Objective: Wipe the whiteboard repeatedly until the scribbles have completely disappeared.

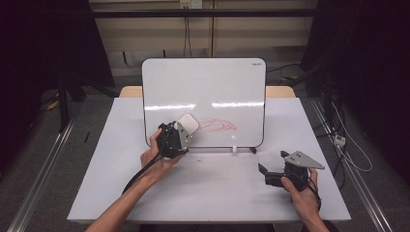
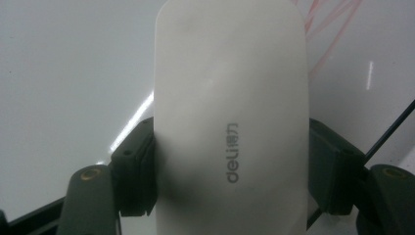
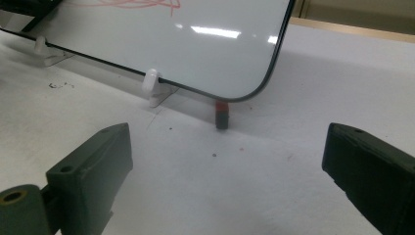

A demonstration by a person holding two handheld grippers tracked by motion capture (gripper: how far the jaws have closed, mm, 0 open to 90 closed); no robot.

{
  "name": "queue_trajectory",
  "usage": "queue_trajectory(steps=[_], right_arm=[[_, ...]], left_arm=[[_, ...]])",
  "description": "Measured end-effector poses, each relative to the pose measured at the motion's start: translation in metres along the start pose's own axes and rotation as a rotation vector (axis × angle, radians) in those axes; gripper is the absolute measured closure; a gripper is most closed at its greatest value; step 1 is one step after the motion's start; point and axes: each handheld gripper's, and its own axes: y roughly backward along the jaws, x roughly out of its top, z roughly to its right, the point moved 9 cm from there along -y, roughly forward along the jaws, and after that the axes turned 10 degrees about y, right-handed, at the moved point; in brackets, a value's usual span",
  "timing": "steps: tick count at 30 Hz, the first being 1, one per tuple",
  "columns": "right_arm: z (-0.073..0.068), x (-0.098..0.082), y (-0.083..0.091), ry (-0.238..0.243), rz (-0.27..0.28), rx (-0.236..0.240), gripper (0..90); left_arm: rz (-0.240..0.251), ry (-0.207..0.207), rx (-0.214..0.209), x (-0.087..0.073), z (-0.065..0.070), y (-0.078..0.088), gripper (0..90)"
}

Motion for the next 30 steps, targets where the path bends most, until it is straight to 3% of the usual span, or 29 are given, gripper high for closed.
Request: queue_trajectory(steps=[7, 20, 30], right_arm=[[-0.002, 0.001, -0.002, 0.008, 0.000, 0.004, 4.6], [0.000, 0.001, -0.001, 0.002, 0.001, 0.000, 4.5], [0.000, 0.000, -0.002, 0.004, -0.003, 0.001, 4.5]], left_arm=[[-0.005, 0.014, -0.012, 0.003, -0.006, -0.001, 31.2], [0.034, 0.158, 0.011, 0.026, -0.047, -0.005, 31.1], [0.107, 0.151, 0.040, 0.025, -0.046, -0.005, 31.1]])
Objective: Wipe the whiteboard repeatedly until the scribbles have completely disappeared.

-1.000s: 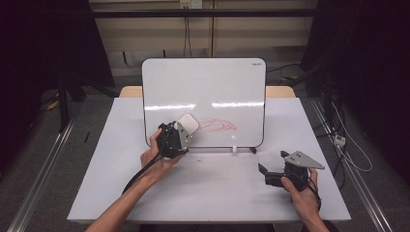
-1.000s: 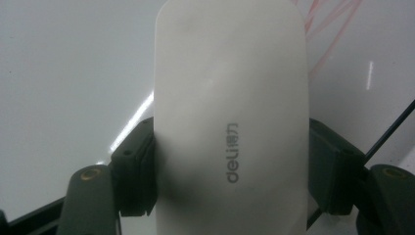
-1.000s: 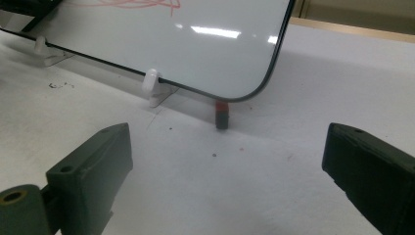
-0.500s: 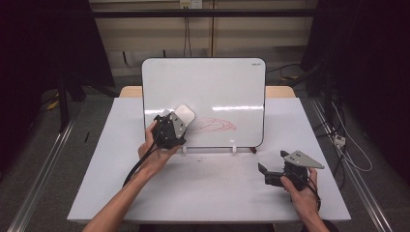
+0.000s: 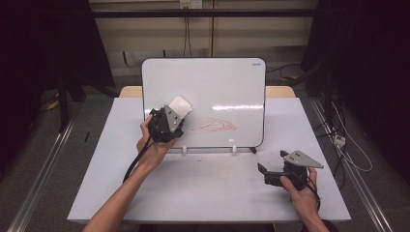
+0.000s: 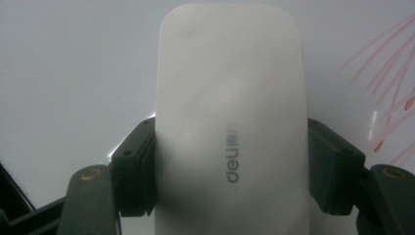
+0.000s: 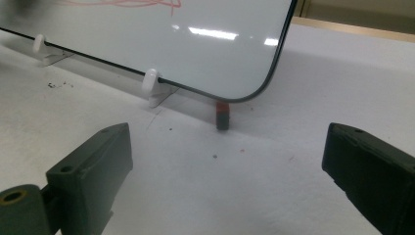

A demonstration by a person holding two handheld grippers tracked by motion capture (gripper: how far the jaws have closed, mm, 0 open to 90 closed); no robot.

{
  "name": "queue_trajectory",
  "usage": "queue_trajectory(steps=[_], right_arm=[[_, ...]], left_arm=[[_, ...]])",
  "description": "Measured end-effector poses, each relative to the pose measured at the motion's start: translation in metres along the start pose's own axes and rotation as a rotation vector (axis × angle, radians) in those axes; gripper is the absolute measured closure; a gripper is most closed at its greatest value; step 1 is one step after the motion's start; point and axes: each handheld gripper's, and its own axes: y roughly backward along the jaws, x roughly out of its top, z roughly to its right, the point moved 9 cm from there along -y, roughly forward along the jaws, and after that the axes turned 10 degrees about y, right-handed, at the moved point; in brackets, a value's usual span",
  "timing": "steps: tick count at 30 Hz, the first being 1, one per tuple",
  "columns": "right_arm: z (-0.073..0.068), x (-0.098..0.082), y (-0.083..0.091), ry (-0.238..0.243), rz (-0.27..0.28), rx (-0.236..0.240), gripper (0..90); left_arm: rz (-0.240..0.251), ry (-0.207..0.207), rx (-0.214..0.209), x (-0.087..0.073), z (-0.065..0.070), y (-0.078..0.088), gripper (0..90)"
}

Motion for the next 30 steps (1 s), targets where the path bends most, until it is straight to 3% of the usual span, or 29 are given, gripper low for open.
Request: queue_trajectory(steps=[6, 10, 17, 21, 26, 30], right_arm=[[0.000, 0.001, 0.000, 0.002, 0.005, 0.001, 4.6], [-0.001, 0.001, 0.000, 0.000, 0.004, 0.004, 4.6], [-0.001, 0.001, 0.001, 0.002, 0.006, 0.005, 4.6], [-0.001, 0.001, 0.000, 0.002, 0.004, 0.006, 4.6], [-0.001, 0.001, 0.000, 0.003, 0.006, 0.005, 4.6], [-0.002, 0.001, 0.000, 0.003, 0.004, 0.008, 4.6]], left_arm=[[0.033, -0.003, 0.008, -0.001, 0.003, 0.000, 31.1], [0.034, -0.017, -0.007, -0.002, 0.013, -0.001, 31.1], [0.025, -0.139, -0.045, -0.005, 0.055, -0.003, 31.1], [0.020, -0.146, -0.050, -0.007, 0.061, -0.003, 31.1], [0.011, -0.188, -0.066, -0.013, 0.077, -0.002, 31.1], [0.014, -0.200, -0.059, -0.014, 0.079, -0.001, 31.1]])
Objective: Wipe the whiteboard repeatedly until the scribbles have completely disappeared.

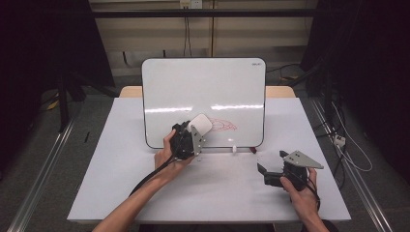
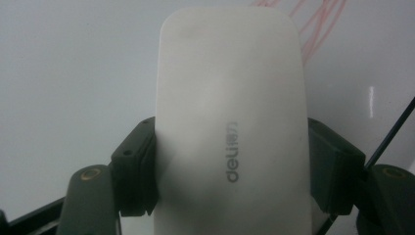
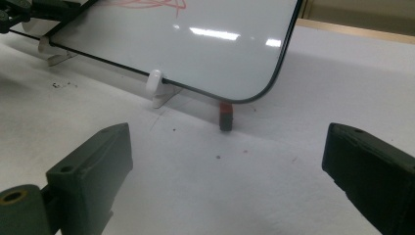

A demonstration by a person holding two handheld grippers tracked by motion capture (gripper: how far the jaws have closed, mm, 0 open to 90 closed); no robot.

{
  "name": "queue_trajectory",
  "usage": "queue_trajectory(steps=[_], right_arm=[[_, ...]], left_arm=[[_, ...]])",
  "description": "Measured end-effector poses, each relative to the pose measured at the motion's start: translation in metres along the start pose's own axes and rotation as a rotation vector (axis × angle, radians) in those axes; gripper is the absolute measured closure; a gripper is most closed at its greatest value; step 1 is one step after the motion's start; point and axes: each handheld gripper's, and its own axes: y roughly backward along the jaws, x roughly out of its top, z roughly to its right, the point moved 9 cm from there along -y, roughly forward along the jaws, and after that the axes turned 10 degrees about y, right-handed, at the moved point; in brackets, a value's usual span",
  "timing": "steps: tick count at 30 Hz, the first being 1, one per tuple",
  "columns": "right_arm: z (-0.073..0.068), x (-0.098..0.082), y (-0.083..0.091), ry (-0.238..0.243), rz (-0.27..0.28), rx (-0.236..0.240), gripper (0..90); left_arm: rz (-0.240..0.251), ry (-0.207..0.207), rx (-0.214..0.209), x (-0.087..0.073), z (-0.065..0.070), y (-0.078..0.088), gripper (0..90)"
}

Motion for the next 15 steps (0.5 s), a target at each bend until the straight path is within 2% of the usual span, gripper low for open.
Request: queue_trajectory(steps=[2, 3, 7, 15], right_arm=[[0.001, 0.000, 0.000, 0.000, 0.001, -0.003, 4.6], [0.001, 0.000, 0.000, 0.000, 0.001, -0.003, 4.6], [0.001, 0.000, 0.001, -0.001, 0.002, -0.003, 4.5], [0.003, -0.001, 0.001, -0.008, 0.001, -0.007, 4.6]], left_arm=[[0.000, -0.019, -0.005, 0.000, 0.000, 0.000, 31.1], [-0.003, -0.008, -0.015, 0.000, 0.000, -0.001, 31.1], [-0.011, -0.011, -0.035, 0.002, -0.004, -0.001, 31.1], [-0.013, 0.063, 0.003, 0.005, -0.035, 0.000, 31.1]])
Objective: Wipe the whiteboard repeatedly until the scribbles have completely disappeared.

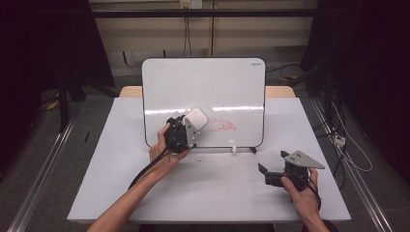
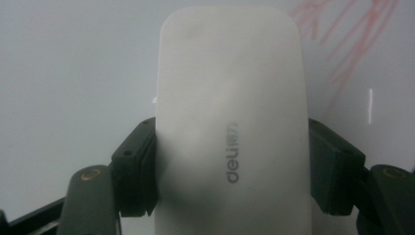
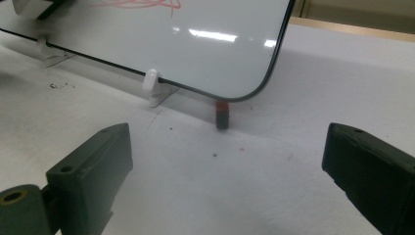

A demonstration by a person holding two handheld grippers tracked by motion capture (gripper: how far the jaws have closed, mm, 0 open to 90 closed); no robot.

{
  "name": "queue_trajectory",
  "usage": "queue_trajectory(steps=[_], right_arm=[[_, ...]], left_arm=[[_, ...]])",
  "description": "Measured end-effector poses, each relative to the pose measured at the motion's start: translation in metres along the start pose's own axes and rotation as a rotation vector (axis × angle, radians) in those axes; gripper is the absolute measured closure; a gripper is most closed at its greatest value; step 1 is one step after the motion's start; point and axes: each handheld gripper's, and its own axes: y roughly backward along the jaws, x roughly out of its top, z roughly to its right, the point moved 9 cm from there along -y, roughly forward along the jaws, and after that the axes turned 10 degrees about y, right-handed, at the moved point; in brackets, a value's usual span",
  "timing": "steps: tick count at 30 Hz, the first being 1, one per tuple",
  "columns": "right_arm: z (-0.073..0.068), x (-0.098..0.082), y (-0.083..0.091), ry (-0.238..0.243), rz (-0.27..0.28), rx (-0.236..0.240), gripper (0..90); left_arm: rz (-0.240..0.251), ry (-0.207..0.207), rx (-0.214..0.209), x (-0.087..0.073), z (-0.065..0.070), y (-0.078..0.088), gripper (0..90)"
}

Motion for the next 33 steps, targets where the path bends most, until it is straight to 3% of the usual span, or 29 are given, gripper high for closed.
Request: queue_trajectory(steps=[2, 5, 7, 14, 19, 23, 24, 27, 31, 33], right_arm=[[0.000, 0.000, 0.000, 0.001, 0.000, 0.000, 4.6], [0.000, 0.001, 0.000, -0.003, 0.002, 0.000, 4.5], [0.000, 0.000, 0.000, -0.004, 0.001, -0.002, 4.6], [0.000, 0.001, -0.001, -0.002, -0.001, -0.002, 4.6], [-0.001, 0.001, -0.001, -0.001, 0.002, 0.001, 4.5], [-0.001, 0.001, -0.001, -0.002, 0.002, 0.005, 4.5], [-0.001, 0.001, -0.001, -0.002, 0.002, 0.005, 4.5], [-0.001, 0.001, -0.001, 0.000, 0.002, 0.005, 4.6], [-0.002, 0.002, 0.000, 0.005, 0.004, 0.006, 4.6], [-0.002, 0.002, 0.000, 0.005, 0.004, 0.006, 4.6]], left_arm=[[0.000, 0.027, 0.011, 0.002, -0.011, 0.000, 31.1], [-0.009, 0.103, 0.034, 0.006, -0.028, 0.000, 31.1], [-0.005, 0.132, 0.038, 0.008, -0.034, -0.001, 31.1], [0.021, 0.189, 0.061, 0.009, -0.029, -0.002, 31.1], [0.014, 0.087, 0.038, 0.012, -0.002, -0.005, 31.1], [0.007, 0.051, 0.027, 0.014, 0.012, -0.008, 31.1], [0.000, 0.018, 0.027, 0.014, 0.017, -0.008, 31.1], [-0.012, -0.025, 0.010, 0.013, 0.032, -0.008, 31.1], [-0.023, -0.069, -0.004, 0.009, 0.046, -0.008, 31.1], [-0.022, -0.069, -0.010, 0.008, 0.050, -0.008, 31.1]])
